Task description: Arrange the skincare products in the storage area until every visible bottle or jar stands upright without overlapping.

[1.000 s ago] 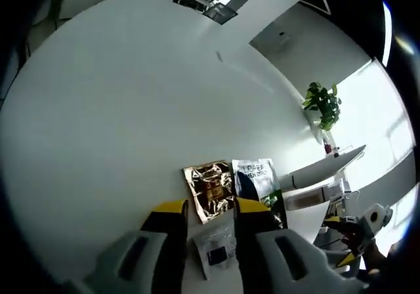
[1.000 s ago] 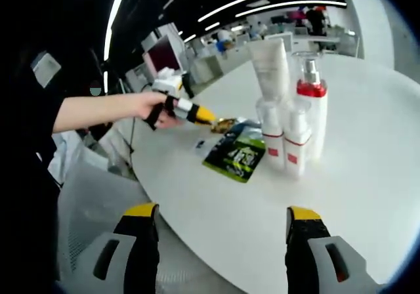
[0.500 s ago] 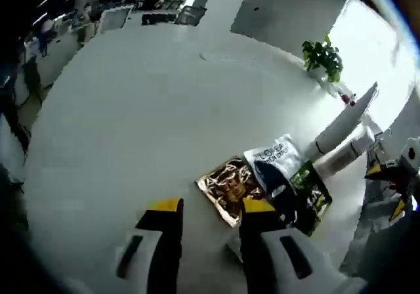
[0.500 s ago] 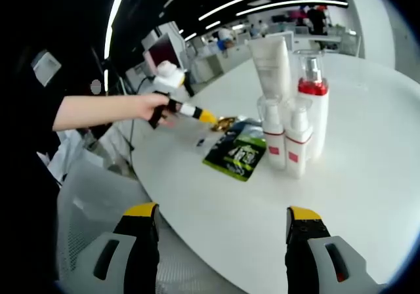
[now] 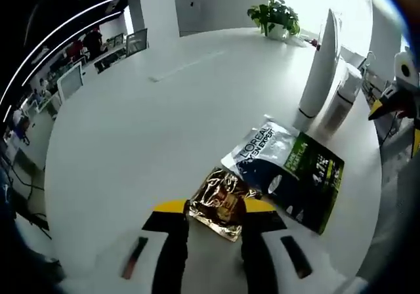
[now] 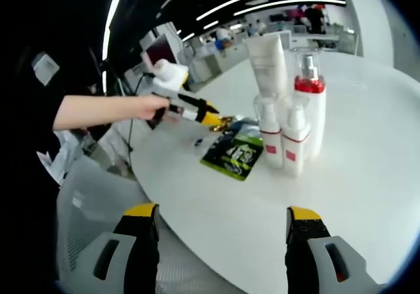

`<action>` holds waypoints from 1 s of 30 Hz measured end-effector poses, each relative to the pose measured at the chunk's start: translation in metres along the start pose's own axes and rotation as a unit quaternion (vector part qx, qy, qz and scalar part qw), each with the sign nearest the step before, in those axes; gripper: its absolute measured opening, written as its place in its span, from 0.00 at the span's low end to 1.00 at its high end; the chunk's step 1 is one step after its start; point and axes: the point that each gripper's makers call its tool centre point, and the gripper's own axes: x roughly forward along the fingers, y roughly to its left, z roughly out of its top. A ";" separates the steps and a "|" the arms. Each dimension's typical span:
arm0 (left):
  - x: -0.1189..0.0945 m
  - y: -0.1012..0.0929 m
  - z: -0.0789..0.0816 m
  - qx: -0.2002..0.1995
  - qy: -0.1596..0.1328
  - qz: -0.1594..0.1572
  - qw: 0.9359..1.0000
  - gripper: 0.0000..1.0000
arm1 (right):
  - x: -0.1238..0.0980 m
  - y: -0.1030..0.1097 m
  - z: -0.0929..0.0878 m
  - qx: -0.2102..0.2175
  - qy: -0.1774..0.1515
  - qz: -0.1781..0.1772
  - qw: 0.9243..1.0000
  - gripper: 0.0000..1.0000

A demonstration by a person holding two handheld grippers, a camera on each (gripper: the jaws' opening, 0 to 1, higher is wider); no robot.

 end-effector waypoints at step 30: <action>-0.016 0.003 -0.004 0.022 0.010 -0.042 0.999 0.39 | 0.001 -0.003 -0.001 0.001 0.001 -0.003 1.000 0.82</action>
